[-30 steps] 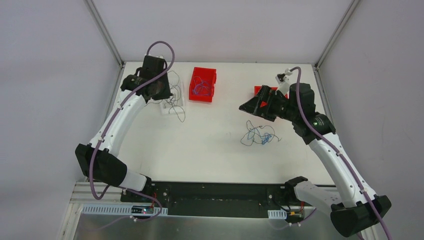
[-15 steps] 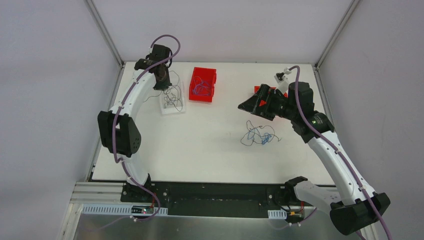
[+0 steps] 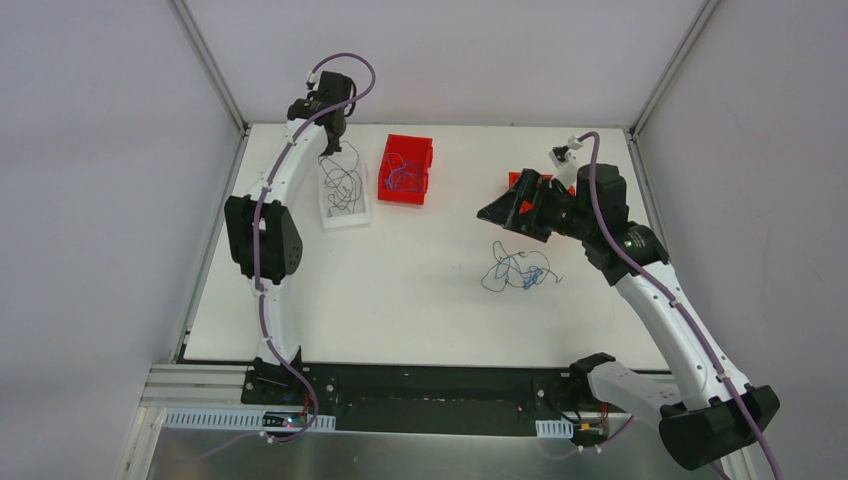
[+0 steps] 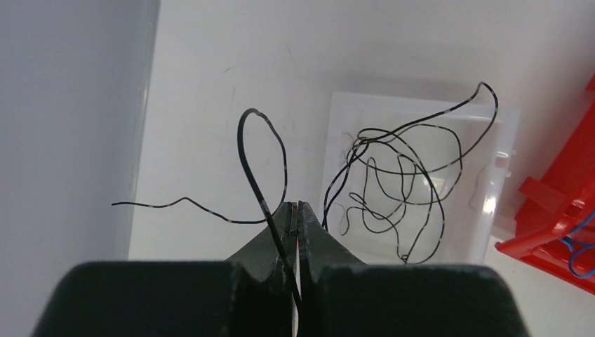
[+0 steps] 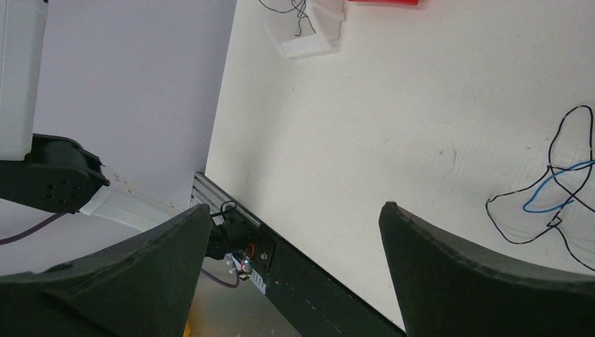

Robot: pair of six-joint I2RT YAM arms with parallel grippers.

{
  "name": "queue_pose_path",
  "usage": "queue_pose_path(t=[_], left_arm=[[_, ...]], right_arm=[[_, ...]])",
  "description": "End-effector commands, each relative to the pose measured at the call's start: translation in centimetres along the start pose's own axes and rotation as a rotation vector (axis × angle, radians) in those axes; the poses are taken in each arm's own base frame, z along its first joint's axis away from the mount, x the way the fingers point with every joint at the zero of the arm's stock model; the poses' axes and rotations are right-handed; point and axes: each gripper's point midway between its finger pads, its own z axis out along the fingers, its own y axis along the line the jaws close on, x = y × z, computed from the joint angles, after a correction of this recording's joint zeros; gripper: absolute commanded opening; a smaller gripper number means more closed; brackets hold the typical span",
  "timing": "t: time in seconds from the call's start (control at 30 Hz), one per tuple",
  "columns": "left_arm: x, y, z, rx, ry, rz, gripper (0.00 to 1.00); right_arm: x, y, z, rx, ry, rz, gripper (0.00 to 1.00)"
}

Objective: Untangle the cables

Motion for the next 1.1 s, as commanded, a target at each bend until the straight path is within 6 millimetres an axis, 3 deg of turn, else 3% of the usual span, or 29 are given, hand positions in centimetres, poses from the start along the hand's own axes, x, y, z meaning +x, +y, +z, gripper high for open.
queue_pose_path(t=[0.0,0.1,0.2,0.4,0.57,0.8,1.07], left_arm=[[-2.8,1.1,-0.4,-0.107,-0.069,0.093,0.00],[-3.4,0.7,-0.1,-0.128,-0.082,0.124,0.00],[-2.4,-0.8,0.5,-0.122,-0.071,0.153,0.00],[1.8,-6.3,2.2,-0.083,-0.024,0.260,0.00],[5.4,-10.0,3.7,0.084,0.079,0.201,0.00],[9.2,-11.7,6.5,0.297,0.278,0.001,0.00],[12.0,-13.0,8.8,0.451,0.465,-0.182,0.00]], right_arm=[[-1.6,1.2,-0.5,-0.026,-0.043,-0.036,0.94],[-1.7,1.2,-0.5,-0.024,-0.044,-0.035,0.94],[-1.7,1.1,-0.4,-0.021,-0.044,-0.034,0.94],[-1.7,1.0,-0.5,-0.020,-0.045,-0.031,0.94],[-1.7,1.0,-0.8,-0.020,-0.052,-0.033,0.94],[-1.6,1.0,-1.5,-0.013,-0.063,-0.040,0.94],[-1.6,1.0,-1.7,-0.012,-0.065,-0.039,0.94]])
